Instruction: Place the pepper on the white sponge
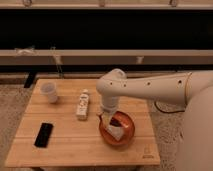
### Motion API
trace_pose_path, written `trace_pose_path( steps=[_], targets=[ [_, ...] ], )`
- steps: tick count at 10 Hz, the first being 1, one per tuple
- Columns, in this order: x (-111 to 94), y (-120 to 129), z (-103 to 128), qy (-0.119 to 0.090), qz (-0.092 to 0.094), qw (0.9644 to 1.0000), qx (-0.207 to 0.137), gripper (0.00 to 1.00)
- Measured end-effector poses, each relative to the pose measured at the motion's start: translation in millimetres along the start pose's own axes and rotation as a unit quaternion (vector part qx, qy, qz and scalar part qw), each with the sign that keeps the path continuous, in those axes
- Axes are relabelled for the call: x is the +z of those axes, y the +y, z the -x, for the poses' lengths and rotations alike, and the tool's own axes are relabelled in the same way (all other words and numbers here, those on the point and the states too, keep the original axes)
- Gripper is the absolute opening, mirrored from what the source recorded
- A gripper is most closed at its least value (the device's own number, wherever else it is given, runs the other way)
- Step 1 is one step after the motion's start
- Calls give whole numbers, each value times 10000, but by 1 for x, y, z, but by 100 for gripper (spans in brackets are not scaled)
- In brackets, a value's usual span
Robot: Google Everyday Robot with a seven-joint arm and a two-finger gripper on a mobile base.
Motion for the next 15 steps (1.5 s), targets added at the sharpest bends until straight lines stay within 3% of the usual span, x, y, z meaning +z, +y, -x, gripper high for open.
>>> trace_pose_path(
  steps=[2, 5, 9, 10, 15],
  targets=[
    [19, -6, -9, 36, 130, 9997, 220, 0],
    [40, -5, -8, 162, 327, 9989, 288, 0],
    [55, -2, -13, 349, 499, 9975, 366, 2],
    [56, -2, -15, 372, 517, 9972, 399, 7],
    [57, -8, -23, 426, 548, 9958, 592, 59]
  ],
)
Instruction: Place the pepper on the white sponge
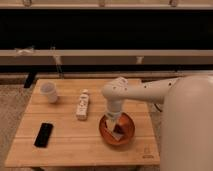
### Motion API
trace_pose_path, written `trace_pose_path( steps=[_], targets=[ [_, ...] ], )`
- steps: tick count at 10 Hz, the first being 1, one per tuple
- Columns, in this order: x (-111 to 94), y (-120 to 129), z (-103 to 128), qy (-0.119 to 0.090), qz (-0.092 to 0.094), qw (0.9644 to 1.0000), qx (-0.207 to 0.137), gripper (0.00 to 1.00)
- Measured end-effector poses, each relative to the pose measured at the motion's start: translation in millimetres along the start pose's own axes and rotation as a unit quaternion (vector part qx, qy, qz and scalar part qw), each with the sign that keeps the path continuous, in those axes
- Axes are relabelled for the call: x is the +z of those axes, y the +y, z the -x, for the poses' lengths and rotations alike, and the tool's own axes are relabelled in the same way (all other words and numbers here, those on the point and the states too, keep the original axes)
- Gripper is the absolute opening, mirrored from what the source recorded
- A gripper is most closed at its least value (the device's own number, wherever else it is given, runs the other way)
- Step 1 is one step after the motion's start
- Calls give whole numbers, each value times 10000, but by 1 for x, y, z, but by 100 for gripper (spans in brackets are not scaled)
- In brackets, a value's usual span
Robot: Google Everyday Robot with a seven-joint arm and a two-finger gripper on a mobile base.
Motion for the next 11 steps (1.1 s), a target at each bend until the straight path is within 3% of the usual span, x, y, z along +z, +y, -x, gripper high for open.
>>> trace_pose_path(
  steps=[2, 11],
  targets=[
    [1, -2, -2, 13, 14, 10000, 50, 68],
    [2, 1, 0, 38, 43, 10000, 12, 68]
  ],
)
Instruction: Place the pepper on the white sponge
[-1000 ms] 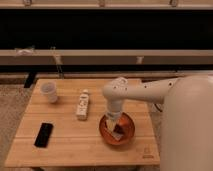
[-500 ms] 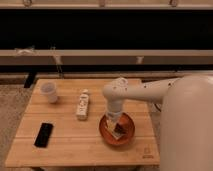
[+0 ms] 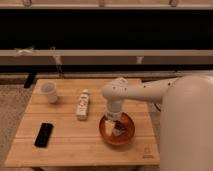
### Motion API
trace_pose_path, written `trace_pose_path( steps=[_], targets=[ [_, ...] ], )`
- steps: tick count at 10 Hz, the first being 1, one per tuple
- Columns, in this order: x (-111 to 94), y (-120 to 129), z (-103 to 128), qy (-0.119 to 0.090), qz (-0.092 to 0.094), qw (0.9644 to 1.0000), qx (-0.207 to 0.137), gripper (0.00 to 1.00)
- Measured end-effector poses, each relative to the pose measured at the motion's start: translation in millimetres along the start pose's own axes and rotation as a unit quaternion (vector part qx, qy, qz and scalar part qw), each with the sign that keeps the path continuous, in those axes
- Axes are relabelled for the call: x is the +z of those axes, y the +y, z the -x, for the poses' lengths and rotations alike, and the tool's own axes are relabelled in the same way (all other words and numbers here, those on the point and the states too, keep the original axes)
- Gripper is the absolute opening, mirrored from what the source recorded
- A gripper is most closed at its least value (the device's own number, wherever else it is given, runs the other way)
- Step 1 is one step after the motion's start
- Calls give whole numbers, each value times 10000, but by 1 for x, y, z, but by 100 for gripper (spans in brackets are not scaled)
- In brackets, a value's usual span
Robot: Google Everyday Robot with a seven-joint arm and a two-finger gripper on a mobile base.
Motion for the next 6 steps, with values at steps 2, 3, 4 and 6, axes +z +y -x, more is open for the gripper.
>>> trace_pose_path(
  steps=[2, 3, 4, 6],
  targets=[
    [-2, 1, 0, -18, -23, 10000, -15, 68],
    [-4, 1, 0, -40, -41, 10000, -25, 68],
    [-6, 2, 1, -62, -59, 10000, -33, 68],
    [-9, 2, -1, -93, -86, 9999, -30, 68]
  ],
)
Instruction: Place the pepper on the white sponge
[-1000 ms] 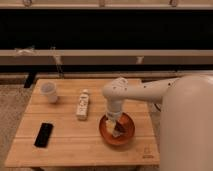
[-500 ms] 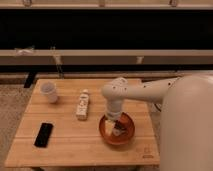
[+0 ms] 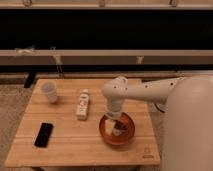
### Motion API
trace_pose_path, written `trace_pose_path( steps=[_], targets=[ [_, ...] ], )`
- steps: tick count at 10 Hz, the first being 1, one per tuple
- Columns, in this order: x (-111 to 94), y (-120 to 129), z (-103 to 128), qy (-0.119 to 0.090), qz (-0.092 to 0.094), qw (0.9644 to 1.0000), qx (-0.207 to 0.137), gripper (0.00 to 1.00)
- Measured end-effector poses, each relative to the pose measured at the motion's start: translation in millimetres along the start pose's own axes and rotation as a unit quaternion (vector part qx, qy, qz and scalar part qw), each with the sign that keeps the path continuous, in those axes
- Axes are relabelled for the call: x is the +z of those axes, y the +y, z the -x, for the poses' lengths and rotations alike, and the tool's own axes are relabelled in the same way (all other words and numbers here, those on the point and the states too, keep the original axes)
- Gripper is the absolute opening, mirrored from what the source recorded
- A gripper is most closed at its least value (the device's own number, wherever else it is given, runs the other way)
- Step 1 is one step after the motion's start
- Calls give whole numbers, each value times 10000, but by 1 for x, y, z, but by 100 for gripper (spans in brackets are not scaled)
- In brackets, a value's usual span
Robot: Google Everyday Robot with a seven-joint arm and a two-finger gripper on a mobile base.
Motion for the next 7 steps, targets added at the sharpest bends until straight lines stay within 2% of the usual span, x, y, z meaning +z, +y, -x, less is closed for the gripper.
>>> trace_pose_path(
  steps=[2, 5, 7],
  targets=[
    [-3, 0, -2, -27, -27, 10000, 16, 68],
    [-15, -4, -6, -158, -163, 9997, 96, 68],
    [-38, -8, -15, -362, -366, 9985, 193, 68]
  ],
)
